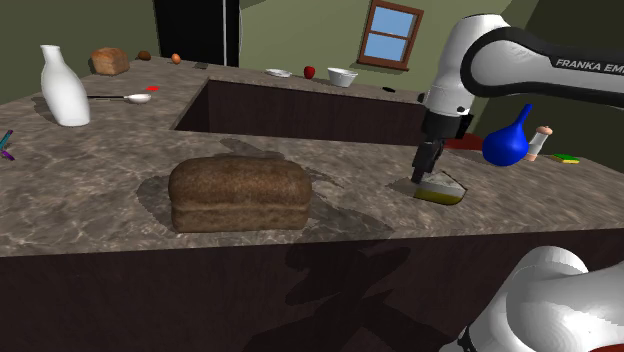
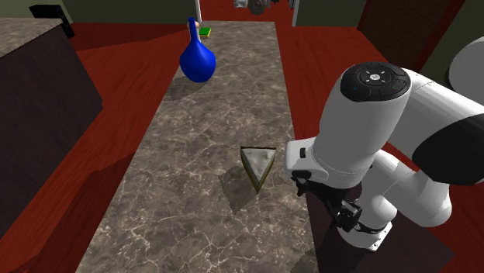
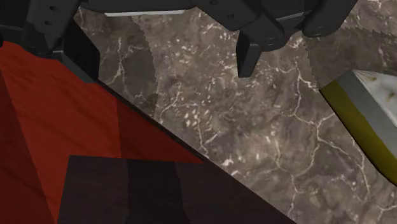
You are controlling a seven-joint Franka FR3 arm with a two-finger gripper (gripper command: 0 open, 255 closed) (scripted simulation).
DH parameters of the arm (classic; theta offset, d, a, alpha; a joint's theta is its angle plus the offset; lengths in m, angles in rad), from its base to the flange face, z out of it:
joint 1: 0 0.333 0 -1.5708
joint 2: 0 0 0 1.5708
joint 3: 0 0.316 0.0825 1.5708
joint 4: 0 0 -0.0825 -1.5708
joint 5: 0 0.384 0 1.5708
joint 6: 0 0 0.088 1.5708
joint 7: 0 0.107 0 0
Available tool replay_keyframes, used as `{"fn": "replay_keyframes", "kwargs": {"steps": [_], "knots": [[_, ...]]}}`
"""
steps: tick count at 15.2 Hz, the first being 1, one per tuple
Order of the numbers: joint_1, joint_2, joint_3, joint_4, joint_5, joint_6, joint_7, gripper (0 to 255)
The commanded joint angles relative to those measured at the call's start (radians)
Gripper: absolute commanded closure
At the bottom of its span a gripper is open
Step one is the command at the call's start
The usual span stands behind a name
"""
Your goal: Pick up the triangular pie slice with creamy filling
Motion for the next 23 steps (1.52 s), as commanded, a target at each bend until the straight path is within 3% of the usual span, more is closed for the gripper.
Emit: {"fn": "replay_keyframes", "kwargs": {"steps": [1,10,15,19,23], "knots": [[0.0,0.0,0.0,0.0,0.0,0.0,0.0,0],[0.028,-0.024,-0.268,-0.07,-0.203,0.096,-0.526,0],[0.069,0.051,-0.433,-0.034,-0.288,0.181,-0.818,0],[0.126,0.148,-0.568,0.028,-0.318,0.256,-1.048,0],[0.124,0.156,-0.585,-0.018,-0.328,0.31,-1.045,0]]}}
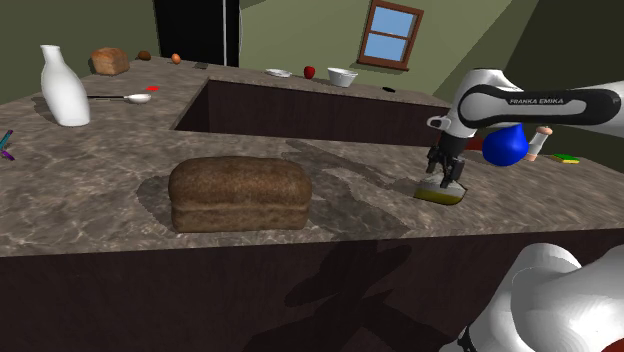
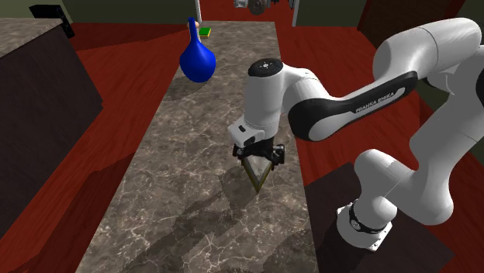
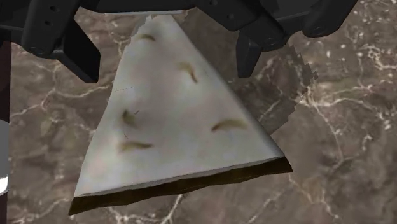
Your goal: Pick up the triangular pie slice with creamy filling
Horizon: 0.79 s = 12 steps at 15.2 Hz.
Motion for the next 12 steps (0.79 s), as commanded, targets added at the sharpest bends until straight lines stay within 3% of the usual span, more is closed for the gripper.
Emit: {"fn": "replay_keyframes", "kwargs": {"steps": [1,5,6,12], "knots": [[0.001,0.006,-0.01,-0.021,-0.005,0.029,-0.002,0],[0.0,0.014,-0.022,-0.049,-0.011,0.065,-0.001,0],[0.001,0.017,-0.023,-0.048,-0.01,0.066,-0.001,255],[0.002,0.017,-0.023,-0.046,-0.01,0.064,-0.002,255]]}}
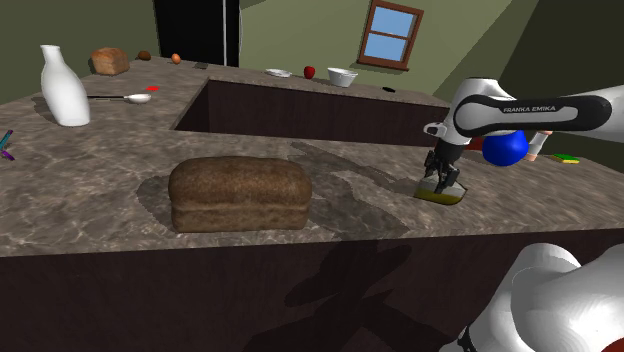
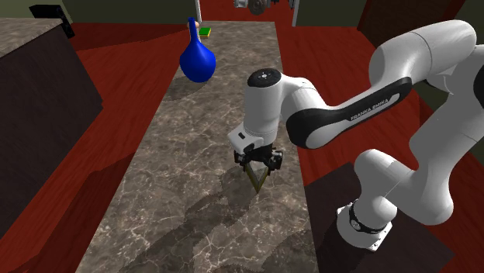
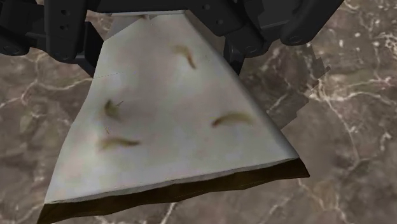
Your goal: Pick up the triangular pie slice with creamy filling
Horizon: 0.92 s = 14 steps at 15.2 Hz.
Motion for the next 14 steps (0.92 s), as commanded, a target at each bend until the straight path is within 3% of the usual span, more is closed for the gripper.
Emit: {"fn": "replay_keyframes", "kwargs": {"steps": [1,14], "knots": [[0.0,0.001,-0.001,0.0,-0.001,0.001,0.0,255],[0.004,-0.023,0.046,0.123,0.025,-0.148,-0.007,255]]}}
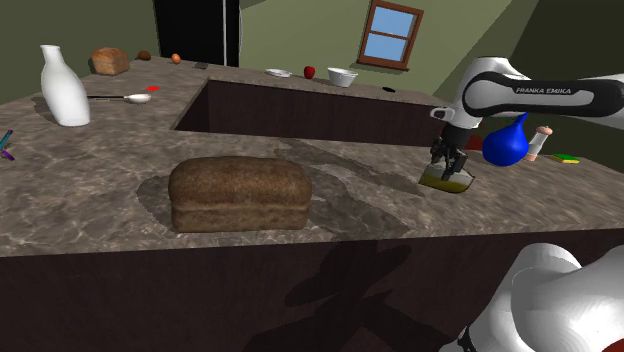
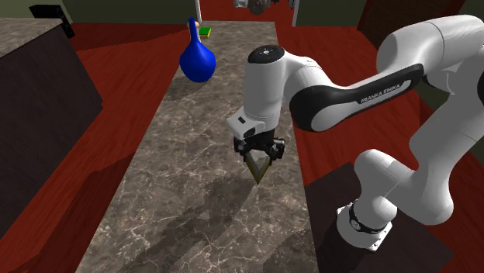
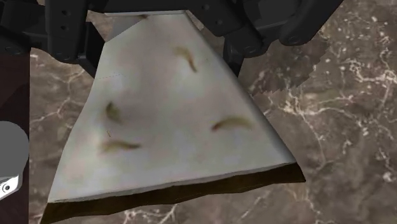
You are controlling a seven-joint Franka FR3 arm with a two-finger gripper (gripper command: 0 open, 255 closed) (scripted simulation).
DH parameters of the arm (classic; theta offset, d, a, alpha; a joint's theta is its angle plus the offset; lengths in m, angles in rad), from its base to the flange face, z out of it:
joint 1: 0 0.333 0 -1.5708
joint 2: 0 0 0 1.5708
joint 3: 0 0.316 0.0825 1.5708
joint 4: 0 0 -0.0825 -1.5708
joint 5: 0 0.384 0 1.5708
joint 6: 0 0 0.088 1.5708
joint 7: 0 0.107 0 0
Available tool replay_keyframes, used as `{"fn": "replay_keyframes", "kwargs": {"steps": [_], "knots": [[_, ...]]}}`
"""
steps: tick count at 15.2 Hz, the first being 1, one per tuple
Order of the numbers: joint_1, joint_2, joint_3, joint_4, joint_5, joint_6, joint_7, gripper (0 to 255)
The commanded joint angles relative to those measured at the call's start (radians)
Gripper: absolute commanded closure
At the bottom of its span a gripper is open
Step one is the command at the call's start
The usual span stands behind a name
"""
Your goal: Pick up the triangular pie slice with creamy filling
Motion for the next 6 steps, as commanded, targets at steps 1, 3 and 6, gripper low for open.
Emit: {"fn": "replay_keyframes", "kwargs": {"steps": [1,3,6], "knots": [[0.001,-0.003,0.009,0.026,0.005,-0.029,-0.001,255],[0.003,-0.003,0.016,0.052,0.01,-0.055,-0.003,255],[0.004,-0.003,0.02,0.067,0.013,-0.07,-0.004,255]]}}
